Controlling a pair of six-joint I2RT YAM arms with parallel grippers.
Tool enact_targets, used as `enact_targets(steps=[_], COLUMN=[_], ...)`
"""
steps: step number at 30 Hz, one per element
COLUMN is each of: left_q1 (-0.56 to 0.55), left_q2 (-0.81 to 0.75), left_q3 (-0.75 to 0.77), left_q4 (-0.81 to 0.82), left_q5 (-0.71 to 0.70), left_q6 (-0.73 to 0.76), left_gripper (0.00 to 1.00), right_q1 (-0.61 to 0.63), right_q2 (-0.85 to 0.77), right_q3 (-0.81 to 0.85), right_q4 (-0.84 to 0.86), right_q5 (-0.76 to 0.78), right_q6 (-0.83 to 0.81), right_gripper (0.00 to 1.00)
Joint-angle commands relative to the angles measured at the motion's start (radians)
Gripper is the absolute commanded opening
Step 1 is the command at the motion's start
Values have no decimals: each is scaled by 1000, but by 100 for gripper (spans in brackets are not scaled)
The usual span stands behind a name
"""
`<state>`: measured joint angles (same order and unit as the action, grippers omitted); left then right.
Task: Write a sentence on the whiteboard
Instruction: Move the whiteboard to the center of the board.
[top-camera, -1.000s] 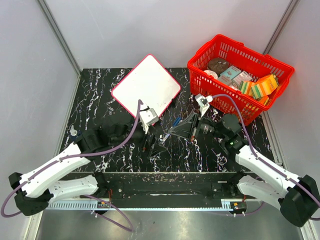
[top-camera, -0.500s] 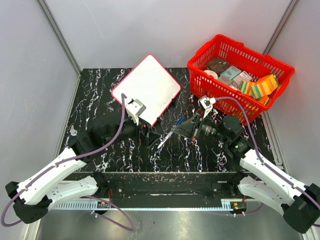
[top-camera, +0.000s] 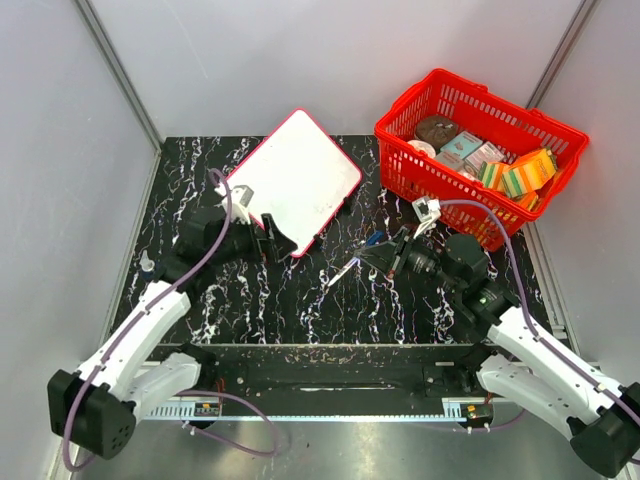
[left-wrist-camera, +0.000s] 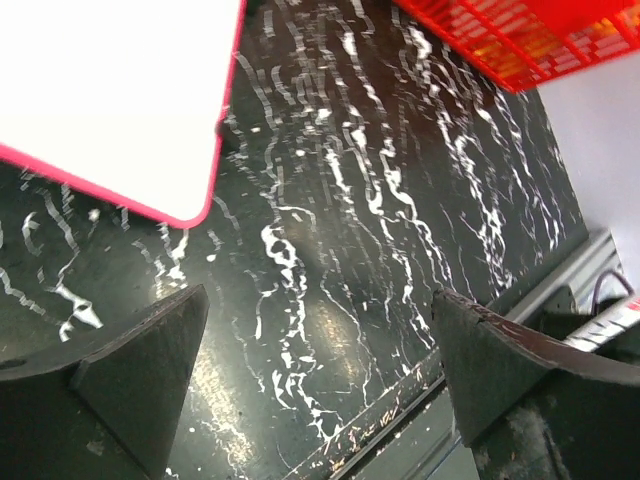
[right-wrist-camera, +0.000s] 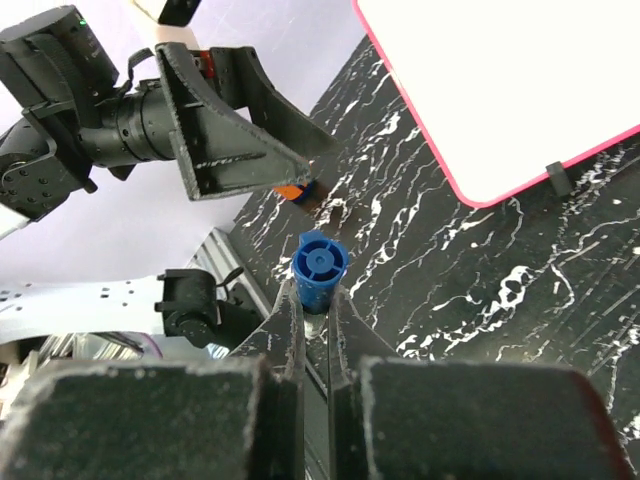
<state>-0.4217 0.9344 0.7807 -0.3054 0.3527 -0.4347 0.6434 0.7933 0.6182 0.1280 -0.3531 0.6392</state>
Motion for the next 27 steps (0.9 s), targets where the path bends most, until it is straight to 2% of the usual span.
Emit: enact_targets(steps=[1,9,17,22,27], left_q1=[131,339,357,359,359], left_q2=[30,90,171,285,372], left_q3=[-55,-214,-252,-207,-193], left_q4=[117,285,468,526,672], left_q5=[88,120,-3,0,-4], left_q6=[-122,-261,-314,-323,-343], left_gripper=[99,99,98,98,96], right_q1=[9,9,9,7,9], right_q2=[-29,-72,-94,-95,-100], right_q3=[31,11,5,3,-2], right_q4=[-27,-33,-56,-61,-65], right_q5=[100,151,178,189,200], right_q6=[-29,-29,-41,-46,-52], right_gripper=[0,0,0,0,0])
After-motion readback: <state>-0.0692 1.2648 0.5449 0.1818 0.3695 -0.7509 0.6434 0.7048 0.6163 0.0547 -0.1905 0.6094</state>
